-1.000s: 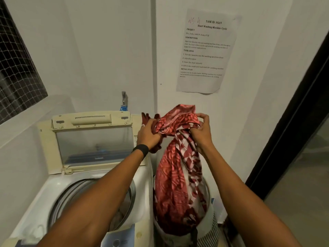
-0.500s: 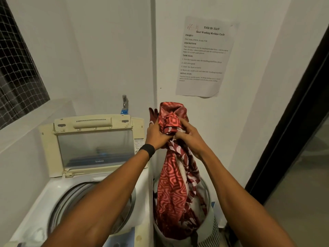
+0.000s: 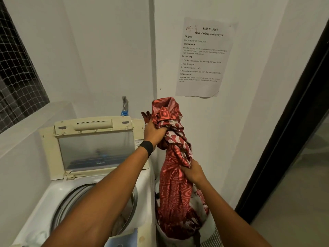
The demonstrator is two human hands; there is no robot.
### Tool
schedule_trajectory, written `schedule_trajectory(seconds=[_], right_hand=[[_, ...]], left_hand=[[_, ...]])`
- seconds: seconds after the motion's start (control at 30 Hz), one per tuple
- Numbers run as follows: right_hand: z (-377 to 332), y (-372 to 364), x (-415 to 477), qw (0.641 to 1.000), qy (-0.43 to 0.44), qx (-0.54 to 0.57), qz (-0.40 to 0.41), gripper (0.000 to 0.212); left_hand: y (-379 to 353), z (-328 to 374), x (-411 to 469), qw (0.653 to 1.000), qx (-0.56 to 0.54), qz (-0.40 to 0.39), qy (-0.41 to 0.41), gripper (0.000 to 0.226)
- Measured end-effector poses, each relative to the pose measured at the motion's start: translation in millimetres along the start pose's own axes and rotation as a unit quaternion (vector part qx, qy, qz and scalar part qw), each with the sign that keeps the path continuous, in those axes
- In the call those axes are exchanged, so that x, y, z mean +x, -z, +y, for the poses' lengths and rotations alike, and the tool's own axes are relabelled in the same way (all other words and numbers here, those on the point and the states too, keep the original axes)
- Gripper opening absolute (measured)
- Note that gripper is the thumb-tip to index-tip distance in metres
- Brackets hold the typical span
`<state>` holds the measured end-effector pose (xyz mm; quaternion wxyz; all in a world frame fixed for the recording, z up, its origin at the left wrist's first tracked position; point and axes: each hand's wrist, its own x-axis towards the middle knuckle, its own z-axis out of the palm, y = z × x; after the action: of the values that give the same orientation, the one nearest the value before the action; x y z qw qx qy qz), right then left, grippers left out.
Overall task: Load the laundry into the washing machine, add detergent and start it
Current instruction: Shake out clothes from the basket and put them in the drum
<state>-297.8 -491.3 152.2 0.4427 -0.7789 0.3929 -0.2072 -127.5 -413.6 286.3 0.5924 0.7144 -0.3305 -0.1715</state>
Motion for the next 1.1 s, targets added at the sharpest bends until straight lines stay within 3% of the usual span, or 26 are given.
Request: schedule_trajectory(seconds=[0.1, 0.27, 0.33, 0.5, 0.63, 0.7, 0.8, 0.9, 0.97, 1.03, 1.1], right_hand=[[-32, 22, 5, 0.996, 0.0, 0.071, 0.049, 0.02], [-104, 69, 13, 0.938, 0.037, 0.306, 0.155, 0.035], [-130, 78, 15, 0.925, 0.074, 0.334, 0.162, 0.039], [-158, 73, 23, 0.937, 0.119, 0.284, 0.163, 0.03], [-158, 78, 27, 0.933, 0.113, 0.307, 0.148, 0.026], [-161, 77, 27, 0.932, 0.122, 0.318, 0.122, 0.029], [-170, 75, 24, 0.933, 0.147, 0.32, 0.071, 0.033], [-168, 81, 22, 0.931, 0.158, 0.33, 0.014, 0.044], [-162, 83, 20, 0.929, 0.196, 0.313, 0.009, 0.043], [-156, 79, 16, 0.928, 0.235, 0.283, 0.056, 0.043], [-144, 68, 8, 0.932, 0.243, 0.24, 0.12, 0.046]], left_hand=[[6, -18, 11, 0.999, 0.031, 0.022, 0.02, 0.061], [15, -17, -4, 0.99, 0.129, 0.037, 0.034, 0.061], [12, -7, -13, 0.989, 0.147, 0.019, 0.018, 0.066], [10, 15, -8, 0.982, 0.132, -0.13, -0.044, 0.084], [24, 29, -13, 0.946, 0.147, -0.279, -0.076, 0.107], [18, 33, -15, 0.952, 0.131, -0.266, -0.078, 0.108], [6, 35, -14, 0.98, 0.095, -0.15, -0.093, 0.116], [4, 31, -4, 0.987, 0.066, -0.099, -0.11, 0.096], [4, 35, -1, 0.991, 0.049, -0.063, -0.108, 0.07], [2, 40, 0, 0.994, 0.04, -0.03, -0.1, 0.032], [1, 45, 4, 0.996, 0.03, 0.013, -0.088, 0.011]])
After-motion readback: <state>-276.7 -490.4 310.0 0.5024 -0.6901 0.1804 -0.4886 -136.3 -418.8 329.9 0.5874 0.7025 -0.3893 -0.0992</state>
